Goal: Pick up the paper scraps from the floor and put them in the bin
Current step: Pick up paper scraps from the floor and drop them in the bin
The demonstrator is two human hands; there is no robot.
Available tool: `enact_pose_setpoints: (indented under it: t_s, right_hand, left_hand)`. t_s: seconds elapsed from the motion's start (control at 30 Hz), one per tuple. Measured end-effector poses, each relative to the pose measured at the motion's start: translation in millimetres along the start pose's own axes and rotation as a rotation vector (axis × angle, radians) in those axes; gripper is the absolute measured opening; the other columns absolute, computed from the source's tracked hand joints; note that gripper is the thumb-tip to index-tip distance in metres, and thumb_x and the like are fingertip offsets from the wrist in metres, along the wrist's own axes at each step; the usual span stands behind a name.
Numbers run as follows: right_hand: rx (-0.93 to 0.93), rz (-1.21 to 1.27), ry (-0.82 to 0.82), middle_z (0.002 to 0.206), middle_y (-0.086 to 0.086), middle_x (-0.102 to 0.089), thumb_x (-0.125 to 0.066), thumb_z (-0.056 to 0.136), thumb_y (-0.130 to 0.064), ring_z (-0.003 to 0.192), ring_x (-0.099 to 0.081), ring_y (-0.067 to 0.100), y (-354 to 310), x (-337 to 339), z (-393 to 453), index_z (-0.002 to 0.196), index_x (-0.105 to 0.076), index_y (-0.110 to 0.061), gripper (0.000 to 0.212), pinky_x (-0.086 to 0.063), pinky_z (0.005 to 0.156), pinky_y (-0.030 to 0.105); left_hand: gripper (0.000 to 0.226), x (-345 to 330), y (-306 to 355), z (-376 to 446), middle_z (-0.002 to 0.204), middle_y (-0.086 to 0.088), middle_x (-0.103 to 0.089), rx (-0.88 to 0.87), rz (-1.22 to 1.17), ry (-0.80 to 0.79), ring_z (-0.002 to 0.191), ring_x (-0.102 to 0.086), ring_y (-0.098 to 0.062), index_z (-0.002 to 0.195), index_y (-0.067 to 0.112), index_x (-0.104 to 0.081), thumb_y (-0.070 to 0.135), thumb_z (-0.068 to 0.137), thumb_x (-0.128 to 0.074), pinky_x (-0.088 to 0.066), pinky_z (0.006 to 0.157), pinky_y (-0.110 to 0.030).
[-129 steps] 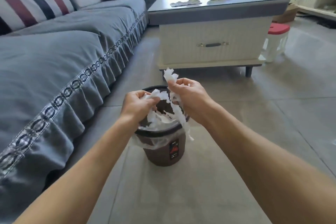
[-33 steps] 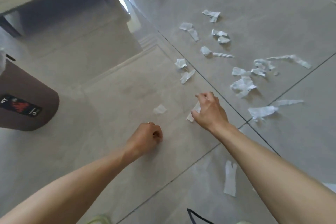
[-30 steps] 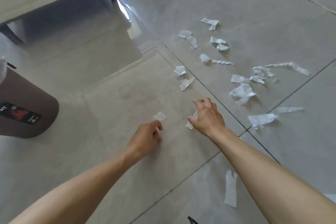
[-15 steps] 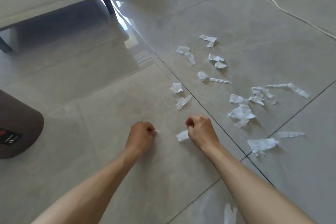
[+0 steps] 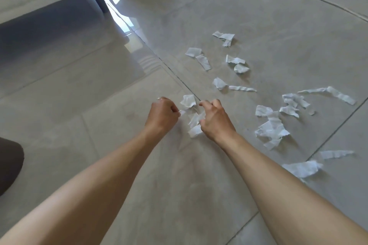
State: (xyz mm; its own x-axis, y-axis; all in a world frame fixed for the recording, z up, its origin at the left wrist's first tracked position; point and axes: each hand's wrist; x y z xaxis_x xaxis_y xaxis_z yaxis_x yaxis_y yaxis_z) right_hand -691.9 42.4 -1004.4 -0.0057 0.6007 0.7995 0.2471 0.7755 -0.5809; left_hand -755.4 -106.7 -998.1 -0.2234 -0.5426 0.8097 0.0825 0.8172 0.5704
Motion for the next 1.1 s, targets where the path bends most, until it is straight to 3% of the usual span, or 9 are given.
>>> enact_pose_setpoints:
  t_s: [0.07, 0.13, 0.2, 0.27, 0.43, 0.63, 0.8, 0.97, 1.1]
  right_hand:
    - [0.025, 0.003, -0.056, 0.122, 0.011, -0.043, -0.061, 0.084, -0.011, 0.096, -0.06, 0.032, 1, -4, 8, 0.13, -0.05, -0.016, 0.047, -0.049, 0.086, 0.035]
    - [0.061, -0.012, -0.09, 0.119, 0.011, -0.044, -0.064, 0.085, -0.015, 0.096, -0.06, 0.032, 6, -9, 12, 0.124, -0.058, -0.014, 0.04, -0.05, 0.088, 0.035]
    - [0.086, 0.001, -0.084, 0.11, 0.01, -0.047, -0.063, 0.087, -0.018, 0.09, -0.062, 0.031, 13, -14, 12, 0.11, -0.066, -0.012, 0.024, -0.051, 0.086, 0.035]
    - [0.095, 0.028, -0.058, 0.099, 0.011, -0.051, -0.063, 0.088, -0.018, 0.087, -0.063, 0.03, 19, -18, 14, 0.099, -0.071, -0.011, 0.015, -0.052, 0.082, 0.036]
    - [0.091, 0.067, -0.02, 0.092, 0.013, -0.058, -0.063, 0.088, -0.018, 0.085, -0.063, 0.03, 21, -21, 15, 0.089, -0.07, -0.009, 0.011, -0.053, 0.078, 0.038]
    - [0.046, 0.106, 0.027, 0.093, 0.012, -0.058, -0.062, 0.087, -0.013, 0.086, -0.06, 0.027, 24, -18, 12, 0.088, -0.07, -0.007, 0.01, -0.05, 0.077, 0.033]
    - [0.006, 0.148, 0.137, 0.094, 0.01, -0.06, -0.064, 0.087, -0.014, 0.085, -0.059, 0.022, 28, 0, 13, 0.088, -0.071, -0.008, 0.009, -0.043, 0.073, 0.022]
    - [-0.067, 0.12, 0.184, 0.094, 0.008, -0.057, -0.06, 0.088, -0.015, 0.086, -0.056, 0.02, 43, 17, 20, 0.087, -0.068, -0.007, 0.011, -0.042, 0.073, 0.023]
    - [-0.091, 0.101, 0.196, 0.097, 0.009, -0.054, -0.058, 0.089, -0.013, 0.086, -0.056, 0.022, 55, 25, 16, 0.085, -0.065, -0.006, 0.011, -0.042, 0.073, 0.024]
  left_hand:
    - [0.007, -6, 4, 18, 0.102, -0.007, -0.06, -0.03, 0.101, -0.054, 0.09, -0.059, -0.023, 0.085, 0.006, -0.072, 0.007, 0.081, -0.067, -0.039, 0.071, -0.023]
    - [0.031, -12, 7, 33, 0.109, -0.01, -0.058, -0.069, 0.165, -0.118, 0.098, -0.058, -0.028, 0.11, 0.01, -0.064, 0.008, 0.079, -0.066, -0.038, 0.072, -0.024]
    - [0.066, -16, 10, 45, 0.126, -0.013, -0.049, -0.114, 0.195, -0.218, 0.111, -0.052, -0.029, 0.139, 0.023, -0.042, 0.009, 0.078, -0.066, -0.041, 0.082, -0.027]
    - [0.08, -20, 13, 56, 0.145, -0.012, -0.033, -0.185, 0.242, -0.309, 0.125, -0.045, -0.028, 0.147, 0.035, -0.029, 0.005, 0.081, -0.062, -0.041, 0.097, -0.032]
    - [0.059, -24, 13, 58, 0.151, -0.009, -0.036, -0.388, 0.3, -0.355, 0.13, -0.047, -0.025, 0.132, 0.025, -0.057, -0.001, 0.078, -0.055, -0.04, 0.103, -0.03]
    - [0.022, -30, 11, 56, 0.096, -0.006, -0.065, -0.385, 0.247, -0.193, 0.087, -0.063, -0.027, 0.086, 0.01, -0.075, -0.001, 0.077, -0.058, -0.052, 0.077, -0.034]
    - [0.034, -32, 21, 51, 0.084, -0.004, -0.063, -0.248, 0.025, -0.083, 0.077, -0.057, -0.019, 0.113, 0.019, -0.058, 0.002, 0.084, -0.061, -0.042, 0.068, -0.026]
    - [0.074, -46, 44, 69, 0.126, -0.007, -0.041, -0.251, 0.17, -0.196, 0.102, -0.051, -0.024, 0.145, 0.033, -0.034, 0.0, 0.083, -0.057, -0.046, 0.086, -0.031]
    - [0.039, -52, 44, 79, 0.126, -0.009, -0.046, -0.238, 0.204, -0.239, 0.112, -0.052, -0.027, 0.12, 0.021, -0.065, 0.008, 0.083, -0.062, -0.042, 0.087, -0.026]
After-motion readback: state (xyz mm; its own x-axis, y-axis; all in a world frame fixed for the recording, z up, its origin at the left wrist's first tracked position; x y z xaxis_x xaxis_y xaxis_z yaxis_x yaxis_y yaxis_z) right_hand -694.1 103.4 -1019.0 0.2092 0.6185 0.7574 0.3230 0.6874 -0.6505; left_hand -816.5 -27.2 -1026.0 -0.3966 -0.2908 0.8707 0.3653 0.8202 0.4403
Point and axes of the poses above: each hand's wrist, its own z-axis towards the middle knuckle, its own x-axis out of the back of the hand, y = z × x
